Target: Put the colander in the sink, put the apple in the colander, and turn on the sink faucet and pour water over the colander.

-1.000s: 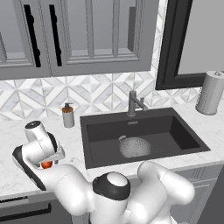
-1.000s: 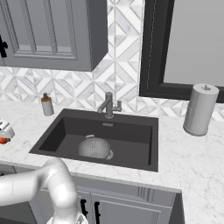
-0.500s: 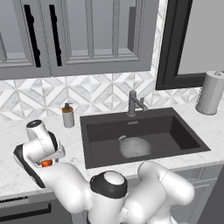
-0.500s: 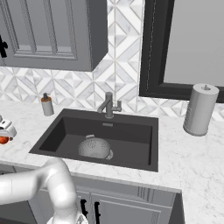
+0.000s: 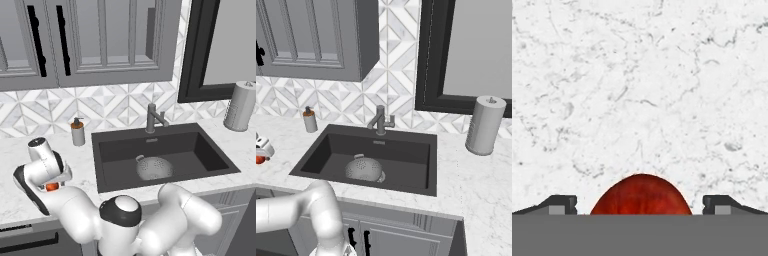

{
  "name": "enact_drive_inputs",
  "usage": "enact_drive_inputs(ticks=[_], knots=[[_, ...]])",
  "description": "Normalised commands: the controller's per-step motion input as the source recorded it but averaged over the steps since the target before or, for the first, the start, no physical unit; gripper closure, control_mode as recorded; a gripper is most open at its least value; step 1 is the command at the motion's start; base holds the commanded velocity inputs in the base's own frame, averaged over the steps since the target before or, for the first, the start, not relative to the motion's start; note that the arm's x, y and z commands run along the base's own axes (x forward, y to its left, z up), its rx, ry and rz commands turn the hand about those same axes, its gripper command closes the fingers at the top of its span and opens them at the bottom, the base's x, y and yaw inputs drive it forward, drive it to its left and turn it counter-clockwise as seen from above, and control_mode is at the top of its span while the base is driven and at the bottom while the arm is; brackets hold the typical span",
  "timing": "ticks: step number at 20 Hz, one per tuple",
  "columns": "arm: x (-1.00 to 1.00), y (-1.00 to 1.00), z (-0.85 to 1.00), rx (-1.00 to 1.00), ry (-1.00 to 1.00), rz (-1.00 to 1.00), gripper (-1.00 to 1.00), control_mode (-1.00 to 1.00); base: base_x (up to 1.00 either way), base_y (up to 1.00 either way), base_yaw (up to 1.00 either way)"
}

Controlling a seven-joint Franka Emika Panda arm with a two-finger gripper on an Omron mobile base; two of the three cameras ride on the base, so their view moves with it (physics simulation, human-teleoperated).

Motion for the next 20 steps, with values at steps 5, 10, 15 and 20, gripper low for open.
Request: enact_drive_inputs(ticks=[5, 10, 15, 20], knots=[[0.00, 0.09, -0.15, 0.00, 0.00, 0.00, 1.00, -1.00, 0.00, 0.00, 0.00], [0.00, 0.08, -0.07, 0.00, 0.00, 0.00, 1.00, -1.00, 0.00, 0.00, 0.00], [-0.12, -0.10, 0.10, 0.00, -0.05, 0.00, 1.00, -1.00, 0.00, 0.00, 0.00], [-0.19, -0.45, 0.17, 0.00, -0.08, 0.00, 1.00, -1.00, 0.00, 0.00, 0.00]])
